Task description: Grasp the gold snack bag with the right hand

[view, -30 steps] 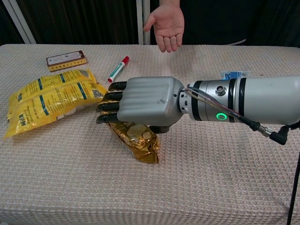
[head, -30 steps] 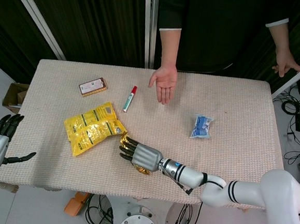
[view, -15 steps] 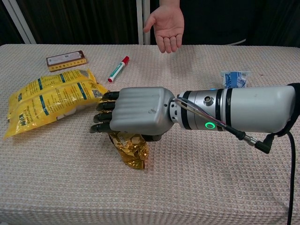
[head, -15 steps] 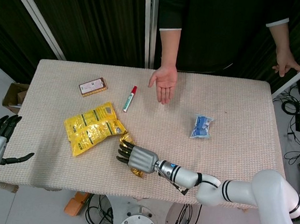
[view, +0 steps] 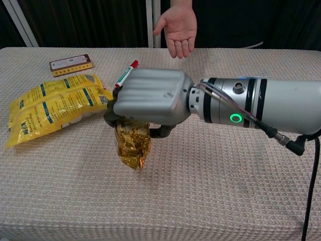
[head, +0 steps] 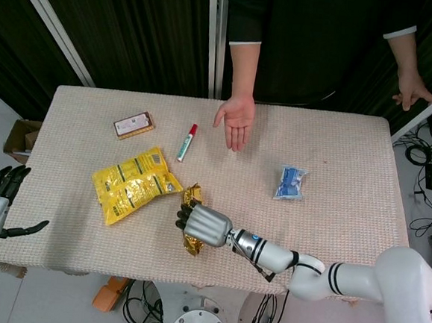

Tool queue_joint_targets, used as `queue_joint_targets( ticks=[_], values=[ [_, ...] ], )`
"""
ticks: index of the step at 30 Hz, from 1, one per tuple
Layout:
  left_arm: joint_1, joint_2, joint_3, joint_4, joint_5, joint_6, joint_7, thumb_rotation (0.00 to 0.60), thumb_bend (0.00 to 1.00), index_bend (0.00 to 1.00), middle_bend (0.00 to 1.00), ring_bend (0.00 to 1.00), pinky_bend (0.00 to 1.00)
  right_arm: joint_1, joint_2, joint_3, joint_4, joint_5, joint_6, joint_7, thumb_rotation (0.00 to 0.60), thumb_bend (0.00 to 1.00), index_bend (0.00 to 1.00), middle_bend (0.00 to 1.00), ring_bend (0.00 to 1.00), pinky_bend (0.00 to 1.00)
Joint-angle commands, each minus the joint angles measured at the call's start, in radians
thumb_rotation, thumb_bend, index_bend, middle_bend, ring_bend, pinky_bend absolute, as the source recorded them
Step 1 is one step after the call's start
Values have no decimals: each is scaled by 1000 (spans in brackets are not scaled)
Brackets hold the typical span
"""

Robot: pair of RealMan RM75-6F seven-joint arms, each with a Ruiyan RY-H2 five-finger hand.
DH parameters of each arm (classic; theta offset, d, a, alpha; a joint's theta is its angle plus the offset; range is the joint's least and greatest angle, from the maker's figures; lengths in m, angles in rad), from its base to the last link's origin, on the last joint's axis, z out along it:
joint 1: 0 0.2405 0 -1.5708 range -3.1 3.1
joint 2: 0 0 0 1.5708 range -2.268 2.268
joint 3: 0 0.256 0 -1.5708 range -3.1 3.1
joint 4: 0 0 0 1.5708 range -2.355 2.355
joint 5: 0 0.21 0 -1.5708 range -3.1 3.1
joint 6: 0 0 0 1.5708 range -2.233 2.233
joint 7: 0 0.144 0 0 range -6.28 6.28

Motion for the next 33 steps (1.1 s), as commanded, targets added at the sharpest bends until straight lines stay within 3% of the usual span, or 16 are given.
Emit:
queue_joint_targets(
  ticks=[1, 6, 10, 12, 20, 23, 33],
  values=[
    [-2, -1, 0, 1, 1, -3, 0, 307, 0, 37, 64, 65, 203, -50, 98, 66, -67, -10, 125, -31, 600, 323, 822, 655, 493, 458],
    [-7, -6, -2, 0, 9, -3, -3, 306, 0, 37, 64, 66, 203, -83, 133, 178, -77, 85, 214, -169, 600, 323, 825, 656, 493, 458],
    [-9, -1, -2, -7, 12, -3, 2, 305, 0, 37, 64, 66, 203, -88, 74, 250, -16, 248, 246, -430, 600, 323, 823, 656, 488, 457],
    [-8, 1, -3, -10, 14, 2, 1, 306, 0, 37, 64, 66, 203, -86, 38, 271, 17, 329, 244, -483, 600, 320, 820, 656, 484, 457],
    [0, 4, 4, -3, 9, 1, -9, 304, 0, 37, 64, 66, 203, -66, -92, 299, 266, 504, 222, -474, 600, 311, 811, 653, 481, 414],
    [1, 5, 3, 0, 7, 4, -13, 306, 0, 37, 64, 65, 203, -58, -95, 302, 307, 554, 165, -446, 600, 299, 735, 620, 464, 366],
    [-2, 1, 0, 3, 0, -4, -3, 307, 0, 36, 64, 66, 202, -28, -131, 305, 408, 501, 171, -275, 600, 258, 604, 513, 392, 324]
  ],
)
